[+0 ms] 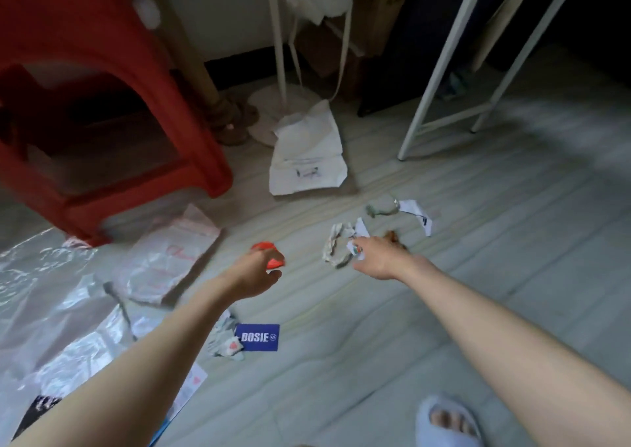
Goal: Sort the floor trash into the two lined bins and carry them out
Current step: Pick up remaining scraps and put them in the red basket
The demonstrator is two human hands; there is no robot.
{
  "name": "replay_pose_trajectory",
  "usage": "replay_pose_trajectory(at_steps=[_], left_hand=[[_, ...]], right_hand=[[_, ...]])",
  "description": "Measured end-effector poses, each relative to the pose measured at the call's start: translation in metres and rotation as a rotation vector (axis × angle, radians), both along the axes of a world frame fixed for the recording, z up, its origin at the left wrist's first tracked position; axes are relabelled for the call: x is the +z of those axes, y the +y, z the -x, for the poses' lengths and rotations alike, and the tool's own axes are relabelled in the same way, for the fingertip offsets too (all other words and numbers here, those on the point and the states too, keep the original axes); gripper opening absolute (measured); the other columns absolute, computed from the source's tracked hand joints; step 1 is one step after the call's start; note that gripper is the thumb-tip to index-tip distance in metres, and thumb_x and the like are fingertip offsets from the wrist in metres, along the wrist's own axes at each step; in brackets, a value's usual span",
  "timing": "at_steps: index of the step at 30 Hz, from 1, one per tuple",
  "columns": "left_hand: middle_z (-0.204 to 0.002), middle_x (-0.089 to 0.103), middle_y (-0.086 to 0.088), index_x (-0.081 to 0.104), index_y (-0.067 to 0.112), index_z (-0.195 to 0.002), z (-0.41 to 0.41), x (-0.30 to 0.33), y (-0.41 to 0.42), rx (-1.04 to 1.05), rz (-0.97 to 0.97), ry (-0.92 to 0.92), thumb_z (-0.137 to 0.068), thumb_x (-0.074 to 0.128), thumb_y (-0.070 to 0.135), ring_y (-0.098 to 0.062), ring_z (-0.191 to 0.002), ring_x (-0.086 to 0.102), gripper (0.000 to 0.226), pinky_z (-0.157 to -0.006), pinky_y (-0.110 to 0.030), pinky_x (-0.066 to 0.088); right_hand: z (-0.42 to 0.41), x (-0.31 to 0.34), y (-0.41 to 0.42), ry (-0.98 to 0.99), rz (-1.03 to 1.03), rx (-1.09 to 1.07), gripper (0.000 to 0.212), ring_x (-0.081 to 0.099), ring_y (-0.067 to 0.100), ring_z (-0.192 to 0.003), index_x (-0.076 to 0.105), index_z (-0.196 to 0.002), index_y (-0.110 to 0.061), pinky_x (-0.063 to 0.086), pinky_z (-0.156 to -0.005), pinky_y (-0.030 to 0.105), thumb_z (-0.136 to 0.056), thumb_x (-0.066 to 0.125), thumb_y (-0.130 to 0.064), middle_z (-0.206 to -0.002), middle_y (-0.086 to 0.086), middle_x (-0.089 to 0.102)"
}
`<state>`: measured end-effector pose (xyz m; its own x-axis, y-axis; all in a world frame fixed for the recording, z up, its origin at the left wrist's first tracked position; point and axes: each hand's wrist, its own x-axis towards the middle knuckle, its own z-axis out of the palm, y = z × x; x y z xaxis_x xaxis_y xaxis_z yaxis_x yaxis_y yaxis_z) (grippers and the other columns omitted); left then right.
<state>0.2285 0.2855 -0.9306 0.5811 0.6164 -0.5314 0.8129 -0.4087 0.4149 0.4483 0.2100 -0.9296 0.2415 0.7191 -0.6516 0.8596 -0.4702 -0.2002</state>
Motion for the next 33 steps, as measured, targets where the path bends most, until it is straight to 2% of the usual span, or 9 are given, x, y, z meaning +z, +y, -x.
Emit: replay_pose_trajectory(at_steps=[5,11,14,19,22,24,26,30,33], left_hand=[[-0.140,0.039,-0.010,0.040,0.020,-0.137,-0.071,-0.062,0.022,-0.013,-0.027,0.095,-0.091,0.054,0.030,-0.027,-0.121,0.050,0.049,-0.106,-0.038,0.037],[-0.148,0.027,-0.012,0.027,0.018,-0.144,-0.118,-0.114,0.010,0.043,0.126,0.174,-0.094,0.050,0.033,-0.027,-0.128,0.044,0.057,-0.109,-0.032,0.033],[-0.148,0.025,-0.015,0.022,0.018,-0.146,-0.133,-0.125,0.013,0.144,0.114,0.206,-0.092,0.053,0.036,-0.031,-0.131,0.040,0.064,-0.111,-0.035,0.031],[-0.152,0.014,-0.016,0.007,0.022,-0.148,-0.184,-0.147,0.008,0.329,0.019,0.165,-0.082,0.060,0.052,-0.038,-0.136,0.026,0.090,-0.110,-0.046,0.029],[-0.156,-0.005,-0.007,-0.001,0.034,-0.147,-0.221,-0.171,-0.002,0.329,-0.046,0.171,-0.075,0.059,0.064,-0.032,-0.143,0.005,0.098,-0.110,-0.055,0.027],[-0.154,-0.009,-0.002,0.000,0.040,-0.145,-0.237,-0.185,-0.013,0.261,-0.103,0.232,-0.072,0.059,0.068,-0.030,-0.142,0.001,0.097,-0.105,-0.057,0.030],[-0.154,-0.011,-0.001,0.006,0.043,-0.142,-0.246,-0.194,-0.020,0.217,-0.141,0.280,-0.072,0.057,0.068,-0.030,-0.141,0.003,0.090,-0.102,-0.054,0.033],[-0.154,-0.001,-0.004,0.022,0.038,-0.139,-0.248,-0.200,-0.019,0.263,-0.154,0.215,-0.079,0.065,0.044,-0.030,-0.138,0.013,0.073,-0.098,-0.047,0.038],[-0.152,0.014,0.001,0.035,0.030,-0.135,-0.245,-0.198,-0.016,0.329,-0.181,0.147,-0.080,0.065,0.022,-0.024,-0.135,0.024,0.063,-0.090,-0.038,0.045]], right_hand=[[-0.088,-0.079,0.002,-0.063,-0.048,-0.168,0.059,0.045,0.034,-0.125,0.039,-0.133,-0.011,0.039,-0.100,0.035,-0.083,0.063,-0.032,-0.137,0.018,0.043],[-0.128,-0.173,-0.010,-0.068,-0.111,-0.151,0.090,0.021,0.036,-0.138,0.018,-0.146,-0.033,0.028,-0.113,0.041,-0.074,0.072,-0.039,-0.154,0.008,0.008],[-0.137,-0.195,-0.014,-0.063,-0.228,0.005,0.066,0.021,0.032,-0.138,0.037,-0.139,-0.031,0.030,-0.112,0.038,-0.080,0.068,-0.026,-0.157,0.007,0.004],[-0.155,-0.217,-0.018,-0.033,-0.440,0.112,0.049,0.040,0.032,-0.124,0.054,-0.127,-0.014,0.039,-0.102,0.035,-0.080,0.065,-0.008,-0.138,0.014,0.039],[-0.168,-0.225,-0.011,-0.055,-0.629,0.168,0.029,0.063,0.029,-0.081,0.068,-0.093,-0.007,0.056,-0.064,0.031,-0.065,0.072,-0.005,-0.095,0.015,0.060],[-0.181,-0.225,-0.007,0.026,-0.754,0.060,0.013,0.058,0.026,-0.063,0.066,-0.071,-0.005,0.050,-0.051,0.029,-0.064,0.055,-0.010,-0.074,0.015,0.059],[-0.200,-0.225,0.002,0.059,-0.839,-0.076,0.026,0.057,0.028,-0.063,0.064,-0.068,-0.004,0.046,-0.059,0.031,-0.066,0.042,-0.017,-0.072,0.016,0.060],[-0.242,-0.212,0.034,-0.049,-0.876,-0.243,0.023,0.058,0.033,-0.083,0.064,-0.076,0.002,0.037,-0.078,0.032,-0.072,0.050,-0.015,-0.086,0.024,0.061],[-0.259,-0.212,0.057,-0.059,-0.651,-0.331,0.021,0.046,0.038,-0.117,0.065,-0.096,0.004,0.027,-0.100,0.029,-0.079,0.064,-0.008,-0.124,0.025,0.048]])
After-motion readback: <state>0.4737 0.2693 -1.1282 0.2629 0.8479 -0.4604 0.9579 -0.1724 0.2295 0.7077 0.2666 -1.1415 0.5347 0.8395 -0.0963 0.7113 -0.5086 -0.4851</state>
